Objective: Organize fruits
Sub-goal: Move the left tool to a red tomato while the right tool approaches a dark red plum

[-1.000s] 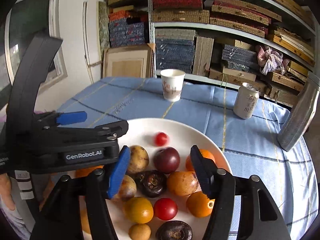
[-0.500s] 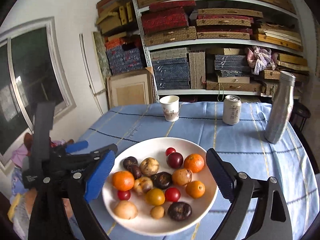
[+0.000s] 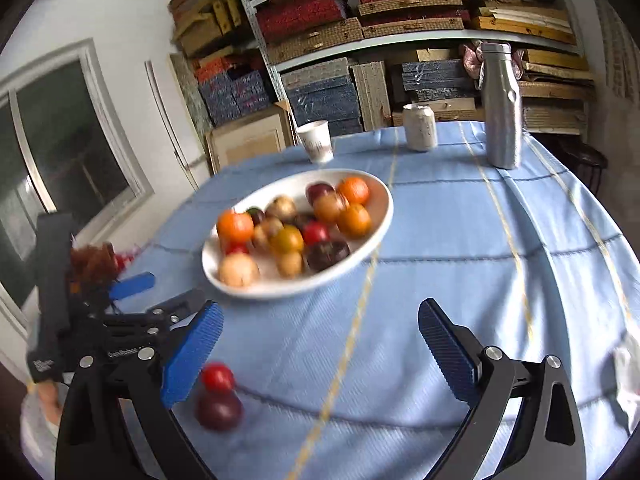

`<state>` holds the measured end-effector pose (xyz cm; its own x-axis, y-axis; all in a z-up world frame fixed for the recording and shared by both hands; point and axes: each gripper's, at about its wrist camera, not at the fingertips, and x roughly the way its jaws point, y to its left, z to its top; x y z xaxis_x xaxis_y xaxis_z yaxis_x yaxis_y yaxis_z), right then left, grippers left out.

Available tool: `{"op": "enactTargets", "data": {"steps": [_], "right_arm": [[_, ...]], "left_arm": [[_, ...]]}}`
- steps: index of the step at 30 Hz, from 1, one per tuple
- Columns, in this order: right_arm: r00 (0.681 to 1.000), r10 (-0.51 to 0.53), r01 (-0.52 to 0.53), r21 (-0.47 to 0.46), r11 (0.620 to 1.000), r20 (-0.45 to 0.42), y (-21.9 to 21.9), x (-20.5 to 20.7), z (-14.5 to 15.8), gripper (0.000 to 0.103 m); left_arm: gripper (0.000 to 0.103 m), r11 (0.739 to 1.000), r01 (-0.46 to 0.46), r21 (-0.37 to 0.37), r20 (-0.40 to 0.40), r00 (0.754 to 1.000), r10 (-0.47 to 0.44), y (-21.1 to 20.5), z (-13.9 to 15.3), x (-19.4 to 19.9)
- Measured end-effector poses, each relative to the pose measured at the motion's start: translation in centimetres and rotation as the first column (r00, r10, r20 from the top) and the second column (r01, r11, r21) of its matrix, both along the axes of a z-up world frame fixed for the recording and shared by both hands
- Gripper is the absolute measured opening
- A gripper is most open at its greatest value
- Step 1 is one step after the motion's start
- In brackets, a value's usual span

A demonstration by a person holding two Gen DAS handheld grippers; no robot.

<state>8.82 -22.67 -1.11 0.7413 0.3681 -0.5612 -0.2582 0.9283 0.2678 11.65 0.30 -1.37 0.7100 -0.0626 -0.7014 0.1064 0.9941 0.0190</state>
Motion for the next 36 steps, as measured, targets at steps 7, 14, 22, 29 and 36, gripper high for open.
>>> {"op": "enactTargets", "data": {"steps": [7, 14, 22, 29, 36], "right_arm": [[0.995, -0.008, 0.007, 0.005, 1.000, 0.101, -1.0, -2.7, 0.4, 0.099], [0.997, 0.035, -0.036, 0.016, 0.999, 0.066, -0.9, -3.3, -0.1, 0.099], [0.998, 0.045, -0.045, -0.007, 0.999, 0.038, -0.3, -3.3, -0.7, 0.100], [0.999, 0.036, -0.037, 0.016, 0.999, 0.041, -0.7, -3.3, -0.6, 0.099], [0.993, 0.113, -0.112, -0.028, 0.993, 0.042, 1.1, -3.9, -1.1, 0.099]], "left_arm": [[0.099, 1.000, 0.008, 0.026, -0.086, 0.996, -0.006, 0.1, -2.1, -2.7], [0.099, 0.995, 0.062, 0.072, -0.081, 0.995, -0.056, -1.3, -2.3, -3.4], [0.099, 0.997, 0.020, 0.077, -0.092, 0.996, -0.013, -0.2, -2.3, -2.7], [0.099, 0.995, -0.094, 0.038, -0.071, 0.993, 0.097, 3.8, -1.5, -3.4], [0.099, 0.982, -0.053, 0.181, -0.071, 0.995, 0.066, 1.2, -2.5, -3.6]]}}
